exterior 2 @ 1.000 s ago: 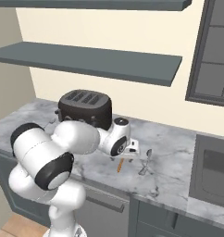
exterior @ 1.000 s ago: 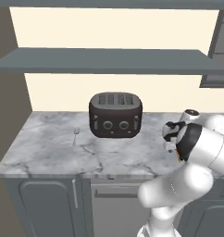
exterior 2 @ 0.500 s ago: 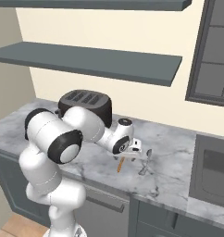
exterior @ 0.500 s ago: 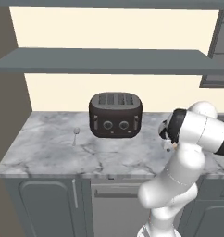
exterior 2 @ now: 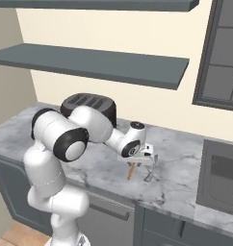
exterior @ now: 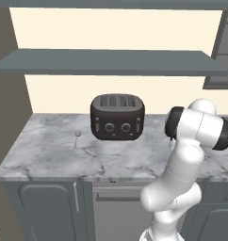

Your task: Organize the utensils by type. Pick up the wooden spoons from the counter and place them in the open cabinet. Then pick up the metallic utensils from the counter and place them in the open drawer.

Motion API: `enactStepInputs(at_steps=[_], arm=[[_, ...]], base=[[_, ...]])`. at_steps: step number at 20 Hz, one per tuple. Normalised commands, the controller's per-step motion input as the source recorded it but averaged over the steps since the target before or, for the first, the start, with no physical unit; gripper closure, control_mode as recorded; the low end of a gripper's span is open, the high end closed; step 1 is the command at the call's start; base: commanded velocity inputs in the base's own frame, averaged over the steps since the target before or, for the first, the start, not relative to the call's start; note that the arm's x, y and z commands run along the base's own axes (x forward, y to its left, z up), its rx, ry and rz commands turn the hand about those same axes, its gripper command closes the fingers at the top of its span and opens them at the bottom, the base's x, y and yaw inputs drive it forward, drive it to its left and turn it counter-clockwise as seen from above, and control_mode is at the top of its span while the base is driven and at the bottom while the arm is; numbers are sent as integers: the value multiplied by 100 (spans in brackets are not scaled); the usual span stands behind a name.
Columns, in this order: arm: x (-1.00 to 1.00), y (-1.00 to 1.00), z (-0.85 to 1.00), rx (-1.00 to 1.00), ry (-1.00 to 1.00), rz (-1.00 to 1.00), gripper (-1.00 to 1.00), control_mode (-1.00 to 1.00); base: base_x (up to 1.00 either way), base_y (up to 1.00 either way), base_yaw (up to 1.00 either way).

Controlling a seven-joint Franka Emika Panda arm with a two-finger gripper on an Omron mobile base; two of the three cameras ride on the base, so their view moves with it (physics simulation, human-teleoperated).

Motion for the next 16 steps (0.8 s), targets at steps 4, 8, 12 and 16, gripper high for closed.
enactStepInputs(at_steps=[4, 8, 12, 16], arm=[[-6, -11, 9, 0, 0, 18, 100, -100], [-8, -11, 53, 0, 0, 27, 100, -100], [-25, -16, 69, 0, 0, 44, 100, -100], [-50, -8, 70, 0, 0, 44, 100, -100]], base=[[0, 0, 0], [0, 0, 0], [0, 0, 0], [0, 0, 0]])
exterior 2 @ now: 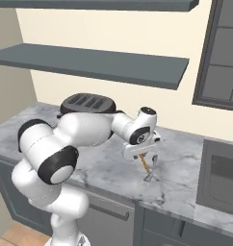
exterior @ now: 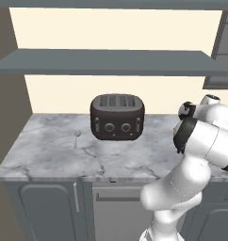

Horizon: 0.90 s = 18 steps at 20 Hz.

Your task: Organize the utensils by type. Pick up the wooden spoons from the counter and place them in the open cabinet. Then pick up the metallic utensils from the counter and place them in the open drawer.

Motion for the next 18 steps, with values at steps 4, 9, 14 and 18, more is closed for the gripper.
enactStepInputs(at_steps=[4, 9, 14, 18], arm=[[-70, -3, 61, 0, -3, 42, 100, -100], [-53, 1, 60, -2, 0, 36, 100, -100], [-42, 12, 57, -5, -13, 42, 100, -100], [-38, 16, 51, -5, -17, 43, 100, -100]], base=[[0, 0, 0], [0, 0, 0], [0, 0, 0], [0, 0, 0]])
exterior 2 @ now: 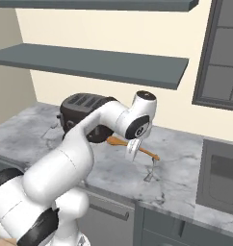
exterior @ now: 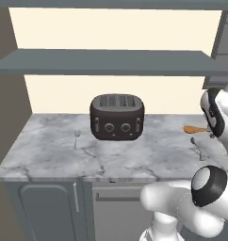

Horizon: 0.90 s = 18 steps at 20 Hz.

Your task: Organize the utensils by type. Pick up the wooden spoons from the counter and place them in the open cabinet. Then pick up the metallic utensils from the counter and place them in the open drawer.

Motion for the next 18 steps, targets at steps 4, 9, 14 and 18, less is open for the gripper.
enactStepInputs(at_steps=[4, 9, 14, 18], arm=[[-34, 24, 53, -6, -10, 34, 100, -100], [-16, 32, 49, -7, -18, 28, 100, -100], [-13, 30, 41, -1, -9, 8, 100, -100], [-20, 21, 38, 0, 0, -5, 100, -100]], base=[[0, 0, 0], [0, 0, 0], [0, 0, 0], [0, 0, 0]])
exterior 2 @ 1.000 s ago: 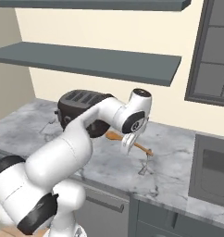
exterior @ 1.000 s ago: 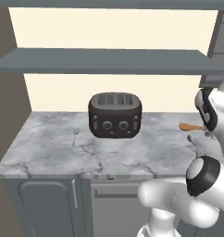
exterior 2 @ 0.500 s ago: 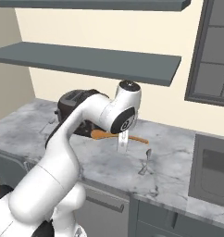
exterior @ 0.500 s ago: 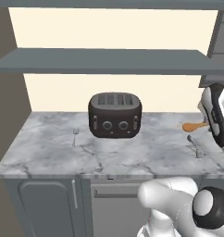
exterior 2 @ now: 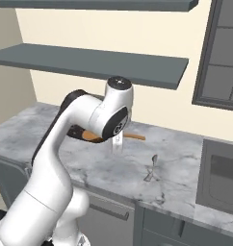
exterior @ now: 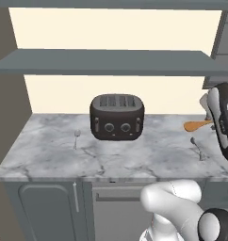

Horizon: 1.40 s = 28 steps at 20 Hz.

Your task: Organize the utensils by type. Pick up the wooden spoons from the counter and place them in the open cabinet. Then pick up the metallic utensils from the counter and place them in the open drawer.

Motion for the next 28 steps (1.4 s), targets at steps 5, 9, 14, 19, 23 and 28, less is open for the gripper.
enactStepInputs(at_steps=[5, 9, 14, 19, 23, 28], arm=[[-5, 40, 8, -1, -3, -23, 100, -100], [0, 11, 0, 0, 0, -2, 100, -100], [-22, 0, -1, -1, -5, 0, 100, 100], [0, 0, 0, 0, 0, 0, 100, 100], [0, 0, 0, 0, 0, 0, 100, 100], [0, 0, 0, 0, 0, 0, 100, 100]], base=[[0, 0, 0], [0, 0, 0], [-16, -1, 0], [-74, -8, -20], [-26, 0, -71], [-4, 5, -91]])
